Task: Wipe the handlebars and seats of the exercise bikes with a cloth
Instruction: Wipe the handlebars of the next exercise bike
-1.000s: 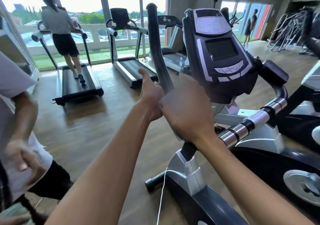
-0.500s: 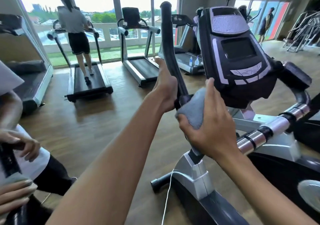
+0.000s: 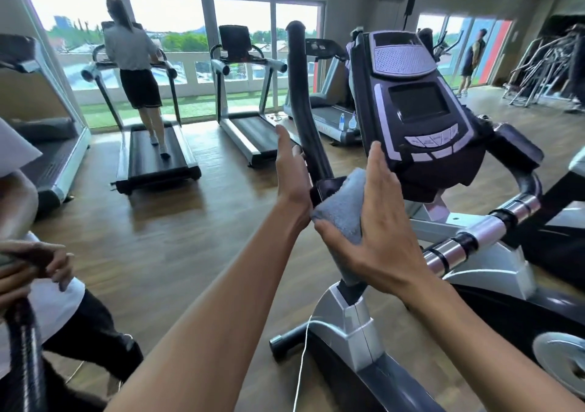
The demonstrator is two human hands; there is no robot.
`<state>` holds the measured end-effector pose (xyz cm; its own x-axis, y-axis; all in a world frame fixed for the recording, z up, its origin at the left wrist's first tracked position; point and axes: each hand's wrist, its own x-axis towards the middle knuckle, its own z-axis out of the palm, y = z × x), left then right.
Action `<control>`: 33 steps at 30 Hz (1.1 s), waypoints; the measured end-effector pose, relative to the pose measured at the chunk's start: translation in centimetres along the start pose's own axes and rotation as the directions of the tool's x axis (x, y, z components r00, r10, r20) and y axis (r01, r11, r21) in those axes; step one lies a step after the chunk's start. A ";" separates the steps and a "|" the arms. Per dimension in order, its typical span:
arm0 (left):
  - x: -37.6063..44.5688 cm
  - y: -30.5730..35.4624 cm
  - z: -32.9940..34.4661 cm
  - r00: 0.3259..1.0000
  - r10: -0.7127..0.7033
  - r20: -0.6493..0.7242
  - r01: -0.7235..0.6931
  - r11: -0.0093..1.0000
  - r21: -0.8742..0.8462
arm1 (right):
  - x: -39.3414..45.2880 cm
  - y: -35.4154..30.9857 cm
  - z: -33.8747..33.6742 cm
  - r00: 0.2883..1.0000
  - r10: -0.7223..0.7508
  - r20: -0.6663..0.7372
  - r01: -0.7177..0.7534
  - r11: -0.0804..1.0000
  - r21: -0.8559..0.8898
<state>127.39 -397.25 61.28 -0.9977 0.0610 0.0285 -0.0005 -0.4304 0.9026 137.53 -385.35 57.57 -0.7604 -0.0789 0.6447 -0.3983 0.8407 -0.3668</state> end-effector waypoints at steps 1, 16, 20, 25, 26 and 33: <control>-0.2 -0.1 0.2 0.999 0.006 -0.032 -0.007 0.999 -0.044 | -0.6 0.2 -0.1 1.000 -0.007 -0.019 0.006 0.999 -0.043; -1.0 0.0 0.8 0.997 -0.045 0.064 0.047 0.998 -0.041 | 2.2 0.5 -0.9 0.999 0.002 0.049 -0.012 0.981 0.196; -1.5 -0.1 0.8 0.998 -0.051 0.041 0.052 0.998 -0.044 | 0.1 0.3 -0.6 0.993 0.115 -0.030 -0.113 0.991 0.072; -1.2 -0.5 0.5 0.997 -0.055 0.051 0.053 0.998 0.046 | 3.4 -2.4 1.7 0.942 0.321 -0.096 -0.324 0.946 -0.017; -1.1 -0.4 0.3 0.995 -0.068 0.070 0.064 0.996 0.057 | 4.6 -2.4 2.0 0.940 0.323 -0.107 -0.327 0.945 -0.015; -0.3 -0.8 -0.3 0.989 -0.068 0.128 0.060 0.996 0.065 | 2.4 -0.4 2.0 0.985 -0.020 -0.174 0.021 1.000 0.007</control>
<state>127.63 -397.20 60.42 -0.9786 0.2045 0.0219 -0.0557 -0.3663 0.9288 134.85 -386.96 57.86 -0.6515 -0.0012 0.7587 -0.4181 0.8350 -0.3577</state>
